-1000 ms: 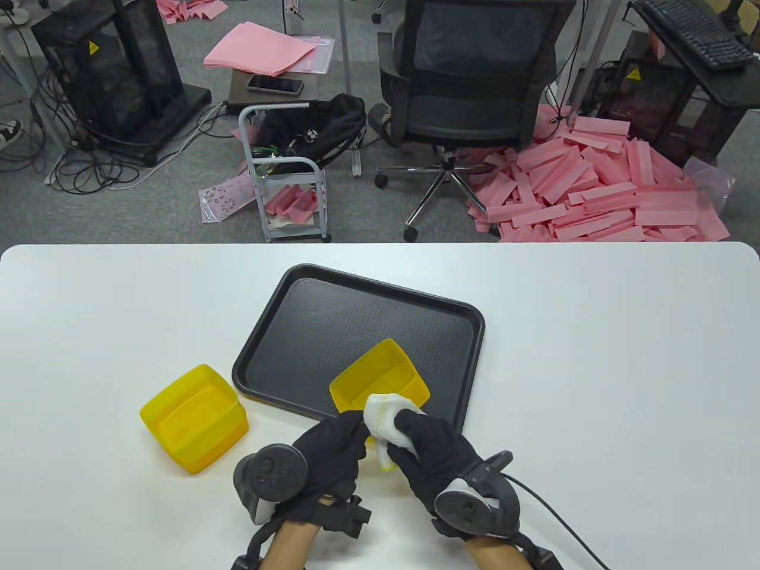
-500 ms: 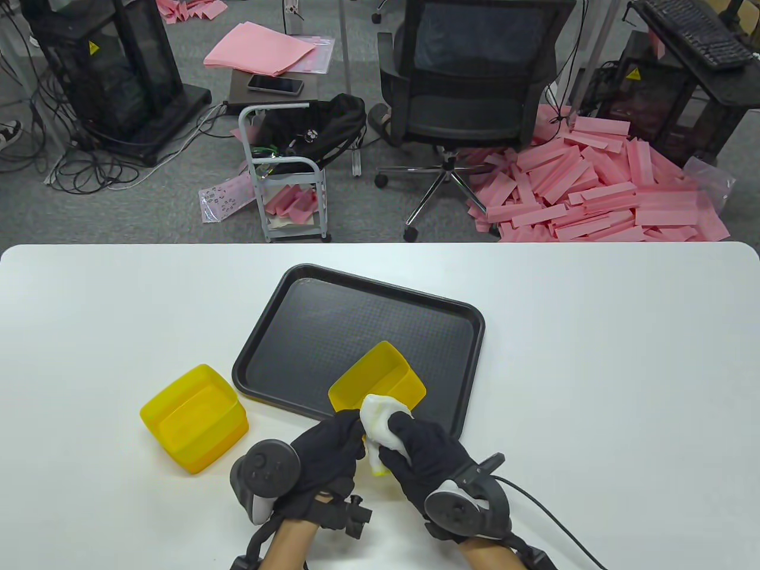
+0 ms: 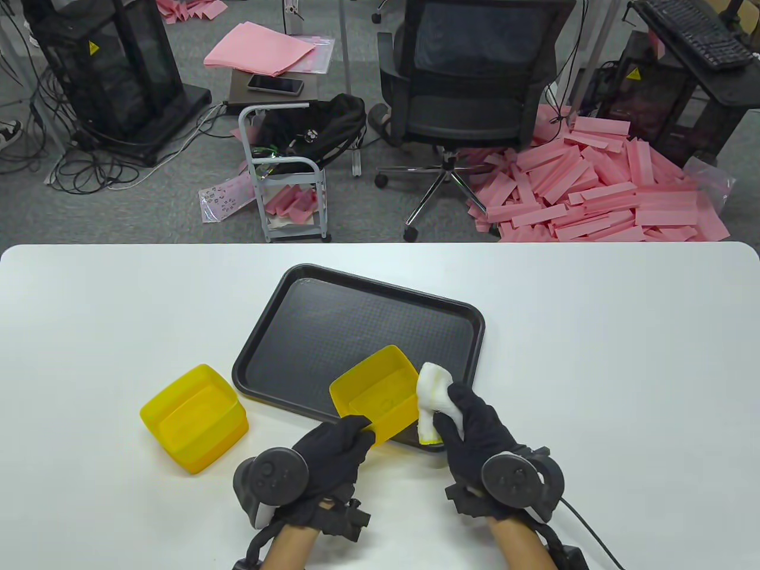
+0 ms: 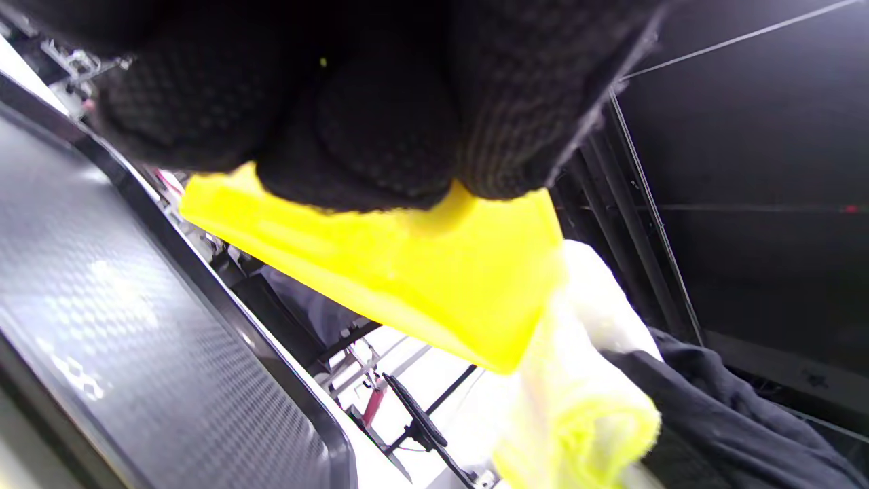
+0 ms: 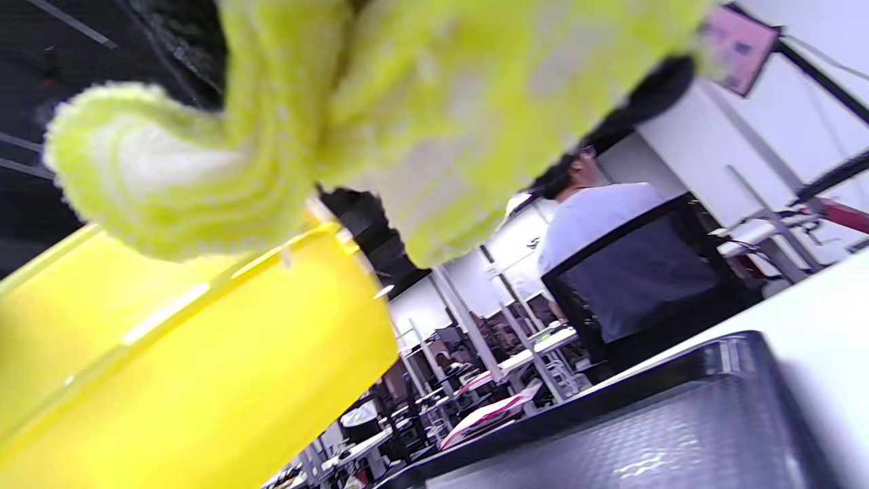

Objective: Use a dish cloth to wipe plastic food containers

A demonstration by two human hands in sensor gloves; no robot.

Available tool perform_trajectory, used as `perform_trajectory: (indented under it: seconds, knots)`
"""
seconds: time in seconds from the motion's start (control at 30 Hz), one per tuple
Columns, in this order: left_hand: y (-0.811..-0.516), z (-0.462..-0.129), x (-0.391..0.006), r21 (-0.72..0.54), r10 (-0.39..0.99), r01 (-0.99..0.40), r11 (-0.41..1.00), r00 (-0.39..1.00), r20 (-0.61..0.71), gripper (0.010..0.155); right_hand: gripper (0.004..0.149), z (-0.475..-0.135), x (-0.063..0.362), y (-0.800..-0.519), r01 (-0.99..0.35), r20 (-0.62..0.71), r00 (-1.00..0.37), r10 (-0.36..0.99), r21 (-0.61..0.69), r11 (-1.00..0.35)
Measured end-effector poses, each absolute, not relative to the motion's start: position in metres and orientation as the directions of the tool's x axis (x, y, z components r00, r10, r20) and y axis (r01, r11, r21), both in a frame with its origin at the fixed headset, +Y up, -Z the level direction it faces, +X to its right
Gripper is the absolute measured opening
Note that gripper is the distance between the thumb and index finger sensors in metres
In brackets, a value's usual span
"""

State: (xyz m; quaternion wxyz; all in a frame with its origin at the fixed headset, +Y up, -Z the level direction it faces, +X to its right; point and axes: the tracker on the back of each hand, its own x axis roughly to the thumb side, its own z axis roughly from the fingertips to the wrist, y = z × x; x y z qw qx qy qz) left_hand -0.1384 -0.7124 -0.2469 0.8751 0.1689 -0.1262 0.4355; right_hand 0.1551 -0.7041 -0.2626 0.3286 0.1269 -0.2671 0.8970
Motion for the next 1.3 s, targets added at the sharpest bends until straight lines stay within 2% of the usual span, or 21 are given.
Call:
perform_trajectory:
  seconds: [0.2, 0.37, 0.57, 0.73, 0.93, 1.03, 1.3]
  knots:
    - [-0.699, -0.250, -0.150, 0.263, 0.593, -0.682, 0.683, 0.727, 0.345, 0.040, 0.059, -0.268, 0.173, -0.706, -0.702, 0.362, -0.712, 0.602, -0.398, -0.591]
    - [-0.676, -0.247, -0.177, 0.296, 0.563, -0.640, 0.709, 0.766, 0.309, 0.039, 0.058, -0.271, 0.176, -0.708, -0.706, 0.355, -0.707, 0.611, -0.388, -0.592]
    - [-0.638, -0.234, -0.228, 0.382, 0.489, -0.548, 0.744, 0.836, 0.249, 0.039, 0.058, -0.270, 0.175, -0.708, -0.714, 0.352, -0.699, 0.622, -0.379, -0.589]
    - [-0.617, -0.220, -0.284, 0.437, 0.478, -0.487, 0.756, 0.867, 0.139, 0.039, 0.058, -0.271, 0.176, -0.708, -0.717, 0.347, -0.696, 0.628, -0.373, -0.589]
    - [-0.627, -0.210, -0.336, 0.427, 0.496, -0.440, 0.790, 0.868, -0.021, 0.041, 0.058, -0.272, 0.178, -0.709, -0.719, 0.337, -0.694, 0.637, -0.370, -0.588]
    - [-0.638, -0.208, -0.349, 0.411, 0.493, -0.425, 0.806, 0.867, -0.071, 0.041, 0.058, -0.272, 0.178, -0.709, -0.721, 0.334, -0.692, 0.640, -0.366, -0.589]
    - [-0.660, -0.210, -0.348, 0.366, 0.458, -0.399, 0.841, 0.885, -0.088, 0.041, 0.057, -0.273, 0.178, -0.710, -0.715, 0.329, -0.699, 0.635, -0.357, -0.601]
